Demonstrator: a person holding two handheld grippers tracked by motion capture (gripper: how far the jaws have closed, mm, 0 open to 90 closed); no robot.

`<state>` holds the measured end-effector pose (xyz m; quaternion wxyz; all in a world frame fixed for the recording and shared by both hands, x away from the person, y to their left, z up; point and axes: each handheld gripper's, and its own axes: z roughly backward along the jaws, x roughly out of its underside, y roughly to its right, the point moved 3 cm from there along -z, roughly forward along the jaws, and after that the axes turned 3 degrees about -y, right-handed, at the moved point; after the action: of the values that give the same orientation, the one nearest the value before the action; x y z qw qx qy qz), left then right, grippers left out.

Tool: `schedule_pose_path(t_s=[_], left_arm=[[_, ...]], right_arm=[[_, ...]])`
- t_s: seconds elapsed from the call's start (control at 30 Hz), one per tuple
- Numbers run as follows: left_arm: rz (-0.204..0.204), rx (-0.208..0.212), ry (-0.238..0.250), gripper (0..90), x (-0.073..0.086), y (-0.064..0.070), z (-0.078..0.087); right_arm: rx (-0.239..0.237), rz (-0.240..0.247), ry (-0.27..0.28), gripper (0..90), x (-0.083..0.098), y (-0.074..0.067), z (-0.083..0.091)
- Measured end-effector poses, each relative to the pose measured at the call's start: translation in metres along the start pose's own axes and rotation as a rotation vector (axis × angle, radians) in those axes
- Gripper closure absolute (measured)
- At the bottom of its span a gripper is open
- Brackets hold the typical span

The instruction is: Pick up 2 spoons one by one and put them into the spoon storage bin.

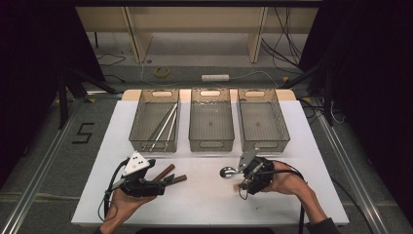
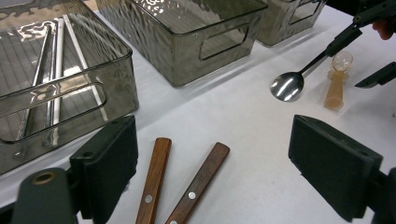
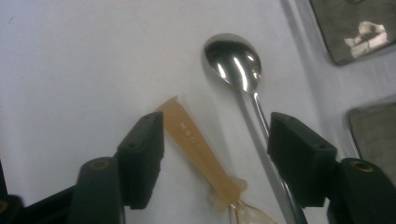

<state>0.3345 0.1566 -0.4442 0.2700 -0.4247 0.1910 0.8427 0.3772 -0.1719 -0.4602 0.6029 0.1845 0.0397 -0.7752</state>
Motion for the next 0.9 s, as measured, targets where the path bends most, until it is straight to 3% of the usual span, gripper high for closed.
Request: schedule_pose_path(t_s=[0.37, 0.9], left_arm=[[0.005, 0.003, 0.003, 15.4, 0.000, 0.000, 0.001], [0.009, 0.002, -0.003, 15.4, 0.001, 0.000, 0.000]], right_arm=[[-0.039, 0.109, -0.069, 48.1, -0.006, -0.009, -0.017], [-0.089, 0.142, -0.105, 58.1, -0.008, -0.012, -0.029]])
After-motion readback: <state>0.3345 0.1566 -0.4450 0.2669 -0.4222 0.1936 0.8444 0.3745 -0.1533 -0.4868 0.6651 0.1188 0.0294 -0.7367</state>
